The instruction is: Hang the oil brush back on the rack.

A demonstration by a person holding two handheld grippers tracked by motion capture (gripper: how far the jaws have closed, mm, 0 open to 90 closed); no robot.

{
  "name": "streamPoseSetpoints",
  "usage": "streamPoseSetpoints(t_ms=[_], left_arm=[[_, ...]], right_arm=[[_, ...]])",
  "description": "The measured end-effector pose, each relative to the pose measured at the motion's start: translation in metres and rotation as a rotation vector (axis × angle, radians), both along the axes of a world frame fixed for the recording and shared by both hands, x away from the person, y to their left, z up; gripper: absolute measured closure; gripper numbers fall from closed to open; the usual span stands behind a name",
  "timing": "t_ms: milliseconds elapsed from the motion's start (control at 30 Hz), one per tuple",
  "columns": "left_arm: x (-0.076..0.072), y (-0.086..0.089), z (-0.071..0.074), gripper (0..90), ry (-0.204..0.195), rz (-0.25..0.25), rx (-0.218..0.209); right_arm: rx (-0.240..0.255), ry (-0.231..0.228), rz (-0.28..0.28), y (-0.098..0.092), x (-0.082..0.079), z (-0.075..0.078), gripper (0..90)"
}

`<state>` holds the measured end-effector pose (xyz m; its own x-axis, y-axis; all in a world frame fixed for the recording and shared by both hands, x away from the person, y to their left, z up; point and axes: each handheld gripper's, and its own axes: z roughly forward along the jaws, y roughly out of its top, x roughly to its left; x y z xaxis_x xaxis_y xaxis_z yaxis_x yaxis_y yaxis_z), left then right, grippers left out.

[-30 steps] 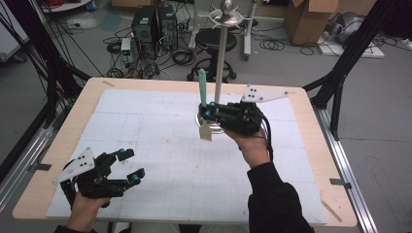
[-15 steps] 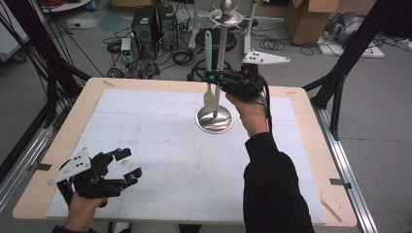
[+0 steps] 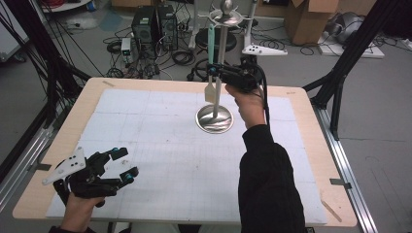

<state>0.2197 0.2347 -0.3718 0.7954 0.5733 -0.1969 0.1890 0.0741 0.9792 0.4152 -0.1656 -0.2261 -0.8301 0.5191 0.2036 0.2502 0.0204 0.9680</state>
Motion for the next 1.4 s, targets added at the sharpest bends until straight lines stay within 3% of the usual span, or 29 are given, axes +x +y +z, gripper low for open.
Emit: streamPoseSetpoints(t_ms=[600, 800, 867, 1033, 1233, 1400], left_arm=[[0.003, 0.000, -0.003, 21.4, 0.011, -0.003, -0.003], [0.002, 0.001, -0.004, 21.4, 0.012, -0.002, -0.007], [0.002, 0.002, -0.004, 21.3, 0.014, -0.001, -0.013], [0.001, 0.002, -0.005, 21.3, 0.016, -0.002, -0.020], [0.002, 0.001, -0.008, 21.1, 0.026, 0.000, -0.027], [0.002, -0.003, -0.011, 21.1, 0.031, 0.003, -0.017]], right_arm=[[0.002, 0.034, -0.045, -0.003, 0.011, -0.005, 84.1], [-0.032, 0.022, -0.076, -0.004, 0.008, -0.004, 81.9], [-0.036, 0.009, -0.095, -0.005, 0.005, -0.004, 68.4], [-0.085, -0.030, -0.162, -0.011, -0.009, -0.006, 47.0], [-0.121, -0.076, -0.205, -0.029, -0.033, -0.017, 30.4], [-0.153, -0.082, -0.229, -0.054, -0.061, -0.039, 21.8]])
